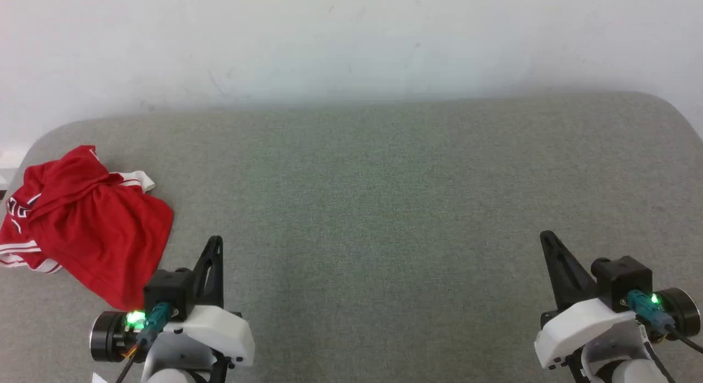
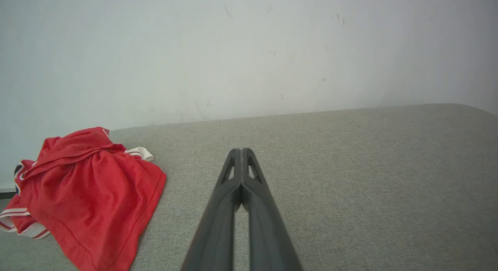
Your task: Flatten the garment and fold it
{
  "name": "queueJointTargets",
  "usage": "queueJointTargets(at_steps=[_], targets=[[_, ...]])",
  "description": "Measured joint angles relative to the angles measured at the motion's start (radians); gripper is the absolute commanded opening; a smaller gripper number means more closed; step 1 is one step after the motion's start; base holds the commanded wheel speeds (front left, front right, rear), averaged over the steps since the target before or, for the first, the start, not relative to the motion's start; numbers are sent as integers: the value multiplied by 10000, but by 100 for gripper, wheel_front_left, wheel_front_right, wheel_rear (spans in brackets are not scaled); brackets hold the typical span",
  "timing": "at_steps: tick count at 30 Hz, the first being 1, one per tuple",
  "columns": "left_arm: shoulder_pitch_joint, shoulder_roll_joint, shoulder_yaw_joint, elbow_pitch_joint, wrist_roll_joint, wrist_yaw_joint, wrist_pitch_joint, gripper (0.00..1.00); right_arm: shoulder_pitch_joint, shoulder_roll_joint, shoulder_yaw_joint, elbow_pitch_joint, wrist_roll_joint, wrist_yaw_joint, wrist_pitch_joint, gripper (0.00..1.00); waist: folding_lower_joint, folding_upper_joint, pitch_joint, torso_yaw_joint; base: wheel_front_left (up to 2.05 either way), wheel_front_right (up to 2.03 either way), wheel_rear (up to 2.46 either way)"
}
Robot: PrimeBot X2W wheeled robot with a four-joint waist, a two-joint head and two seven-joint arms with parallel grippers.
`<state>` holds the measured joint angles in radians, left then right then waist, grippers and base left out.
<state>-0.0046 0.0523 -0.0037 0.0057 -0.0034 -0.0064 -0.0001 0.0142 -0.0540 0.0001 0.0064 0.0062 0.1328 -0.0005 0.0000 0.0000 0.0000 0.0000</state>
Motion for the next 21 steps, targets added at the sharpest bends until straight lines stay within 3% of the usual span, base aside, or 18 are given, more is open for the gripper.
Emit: queueJointTargets(at_steps=[21], targets=[[0,0,0,0,0,0,0,0,0,0,0,0,0,0,0,0,0,0,0,0,0,0,0]])
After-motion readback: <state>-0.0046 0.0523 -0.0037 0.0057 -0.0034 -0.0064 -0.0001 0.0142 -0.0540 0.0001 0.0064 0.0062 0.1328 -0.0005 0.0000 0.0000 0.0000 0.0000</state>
